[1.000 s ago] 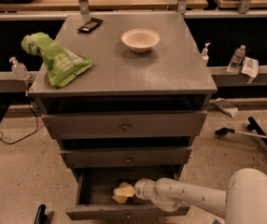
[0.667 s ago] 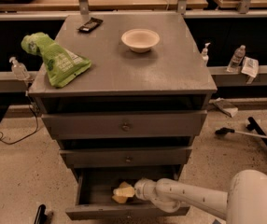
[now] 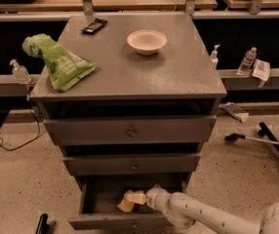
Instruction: Place sponge into bottom drawer
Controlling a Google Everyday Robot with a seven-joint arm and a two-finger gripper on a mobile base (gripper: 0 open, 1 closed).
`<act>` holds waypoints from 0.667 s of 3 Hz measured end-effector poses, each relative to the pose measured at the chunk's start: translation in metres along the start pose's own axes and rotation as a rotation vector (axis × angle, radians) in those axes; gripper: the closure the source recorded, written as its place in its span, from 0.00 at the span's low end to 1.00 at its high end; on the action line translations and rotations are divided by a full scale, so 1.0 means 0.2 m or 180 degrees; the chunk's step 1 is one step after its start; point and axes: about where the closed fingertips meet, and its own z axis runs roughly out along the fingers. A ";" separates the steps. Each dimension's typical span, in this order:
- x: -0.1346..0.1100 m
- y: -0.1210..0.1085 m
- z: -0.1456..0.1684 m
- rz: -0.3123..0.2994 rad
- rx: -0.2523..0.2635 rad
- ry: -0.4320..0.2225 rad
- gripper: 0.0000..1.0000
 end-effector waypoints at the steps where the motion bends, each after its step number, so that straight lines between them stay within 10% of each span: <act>1: -0.03 -0.04 -0.03 0.0050 0.0115 -0.0108 0.00; 2: -0.07 -0.09 -0.08 0.0109 0.0347 -0.0270 0.00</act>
Offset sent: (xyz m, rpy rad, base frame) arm 0.0195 -0.0623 0.0250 -0.0820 -0.1082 -0.3103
